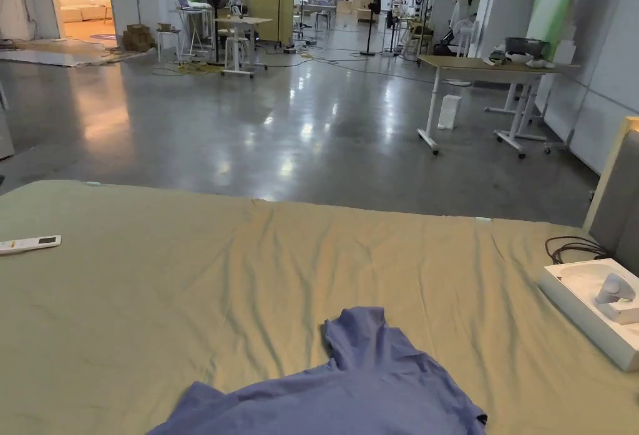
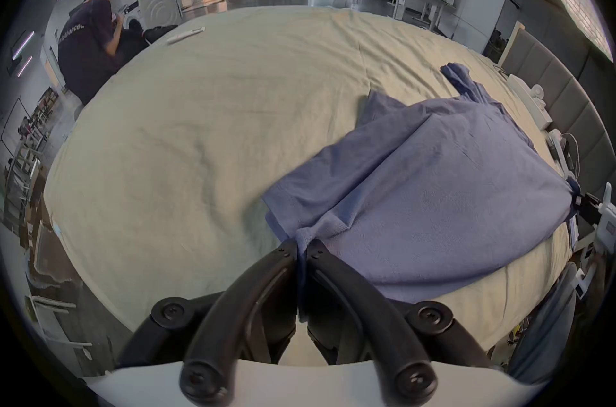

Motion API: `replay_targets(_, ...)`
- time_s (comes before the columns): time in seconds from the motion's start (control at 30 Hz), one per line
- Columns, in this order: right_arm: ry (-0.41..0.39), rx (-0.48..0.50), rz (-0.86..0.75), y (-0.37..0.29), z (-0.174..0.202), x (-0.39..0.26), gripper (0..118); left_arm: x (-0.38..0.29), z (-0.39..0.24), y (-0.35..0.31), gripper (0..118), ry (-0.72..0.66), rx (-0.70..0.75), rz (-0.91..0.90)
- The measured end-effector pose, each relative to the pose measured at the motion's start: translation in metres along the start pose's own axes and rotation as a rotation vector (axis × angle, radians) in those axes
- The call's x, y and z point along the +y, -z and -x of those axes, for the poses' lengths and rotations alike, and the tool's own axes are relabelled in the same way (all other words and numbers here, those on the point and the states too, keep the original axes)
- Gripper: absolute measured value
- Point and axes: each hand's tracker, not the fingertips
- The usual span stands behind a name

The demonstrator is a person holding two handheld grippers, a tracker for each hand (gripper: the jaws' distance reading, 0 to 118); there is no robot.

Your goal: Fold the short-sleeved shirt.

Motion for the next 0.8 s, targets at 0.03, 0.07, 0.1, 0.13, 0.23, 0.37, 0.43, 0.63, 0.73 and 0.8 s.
replay_targets(0.03, -0.014, -0.006, 0.0, 0.001, 0.002, -0.002, 7, 0.0, -0.003, -0.001, 11, -0.003, 0.002, 0.006)
replay_targets(0.07, -0.024, -0.014, 0.005, 0.001, 0.004, -0.001, 9, 0.001, -0.002, -0.002, 13, -0.007, 0.006, 0.005)
replay_targets(0.1, -0.03, -0.018, 0.006, 0.0, 0.006, 0.001, 9, 0.002, -0.002, -0.004, 13, -0.011, 0.019, 0.001)
replay_targets(0.13, -0.031, -0.024, -0.004, -0.004, 0.006, 0.002, 20, 0.003, 0.0, -0.008, 20, -0.015, 0.029, -0.011)
replay_targets(0.23, 0.031, -0.039, -0.094, -0.021, 0.005, 0.017, 47, 0.011, 0.003, -0.027, 57, -0.079, 0.031, -0.098)
replay_targets(0.37, 0.125, -0.04, -0.29, -0.055, 0.008, 0.057, 63, 0.033, -0.009, -0.062, 61, -0.129, -0.06, -0.278)
replay_targets(0.43, 0.137, -0.017, -0.364, -0.07, 0.013, 0.084, 71, 0.048, -0.032, -0.084, 62, -0.109, -0.106, -0.354)
replay_targets(0.63, 0.122, 0.053, -0.495, -0.093, 0.046, 0.146, 72, 0.079, -0.102, -0.132, 62, -0.033, -0.139, -0.604)
replay_targets(0.73, 0.13, 0.075, -0.557, -0.098, 0.06, 0.158, 66, 0.084, -0.135, -0.147, 62, 0.018, -0.096, -0.703)
replay_targets(0.8, 0.139, 0.055, -0.584, -0.101, 0.069, 0.161, 50, 0.083, -0.152, -0.152, 58, 0.044, -0.065, -0.728)
